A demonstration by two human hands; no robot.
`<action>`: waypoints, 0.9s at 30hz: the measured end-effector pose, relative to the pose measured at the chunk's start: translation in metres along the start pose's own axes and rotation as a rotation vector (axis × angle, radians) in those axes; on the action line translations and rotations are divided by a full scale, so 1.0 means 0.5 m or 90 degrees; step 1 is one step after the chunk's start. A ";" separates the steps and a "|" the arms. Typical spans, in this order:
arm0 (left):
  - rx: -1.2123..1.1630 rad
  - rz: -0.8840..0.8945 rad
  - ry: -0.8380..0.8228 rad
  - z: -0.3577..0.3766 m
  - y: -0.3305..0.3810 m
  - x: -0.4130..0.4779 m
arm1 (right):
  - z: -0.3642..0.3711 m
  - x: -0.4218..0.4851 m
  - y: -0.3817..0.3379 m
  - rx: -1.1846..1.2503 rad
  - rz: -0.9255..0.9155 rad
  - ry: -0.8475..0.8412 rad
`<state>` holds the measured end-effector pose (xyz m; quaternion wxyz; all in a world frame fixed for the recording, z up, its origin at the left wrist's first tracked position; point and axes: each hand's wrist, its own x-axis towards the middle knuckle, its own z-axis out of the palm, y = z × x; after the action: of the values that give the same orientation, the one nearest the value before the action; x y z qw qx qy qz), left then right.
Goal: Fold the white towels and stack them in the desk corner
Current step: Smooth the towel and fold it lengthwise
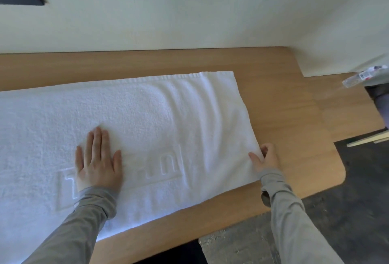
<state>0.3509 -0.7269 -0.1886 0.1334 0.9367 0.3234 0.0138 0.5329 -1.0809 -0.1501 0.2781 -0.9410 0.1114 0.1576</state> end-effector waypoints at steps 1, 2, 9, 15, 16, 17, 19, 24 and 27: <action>0.000 0.000 0.000 0.000 0.000 0.000 | 0.008 -0.011 0.004 -0.001 0.003 0.051; 0.001 -0.001 -0.001 0.000 0.000 0.000 | 0.015 -0.023 0.009 -0.004 0.006 0.101; 0.005 -0.004 -0.004 -0.005 0.005 -0.001 | 0.032 -0.050 0.018 0.028 0.027 0.182; 0.013 -0.004 -0.013 -0.009 0.007 -0.002 | -0.002 -0.021 0.036 -0.050 0.041 0.077; 0.012 -0.003 -0.015 -0.010 0.008 -0.002 | -0.010 -0.019 0.043 -0.069 0.014 0.080; 0.011 -0.002 -0.016 -0.011 0.007 -0.002 | -0.016 -0.016 0.050 -0.083 -0.012 0.091; 0.010 0.000 -0.017 -0.012 0.006 -0.002 | -0.017 -0.017 0.055 -0.093 -0.046 0.101; 0.006 -0.002 -0.023 -0.014 0.009 -0.002 | 0.002 -0.023 0.056 -0.018 -0.007 0.108; 0.005 -0.004 -0.026 -0.015 0.009 -0.002 | -0.002 -0.020 0.070 -0.054 -0.013 0.092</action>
<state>0.3519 -0.7291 -0.1800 0.1368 0.9364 0.3232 -0.0072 0.5136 -1.1086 -0.1629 0.2305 -0.9620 0.1152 0.0908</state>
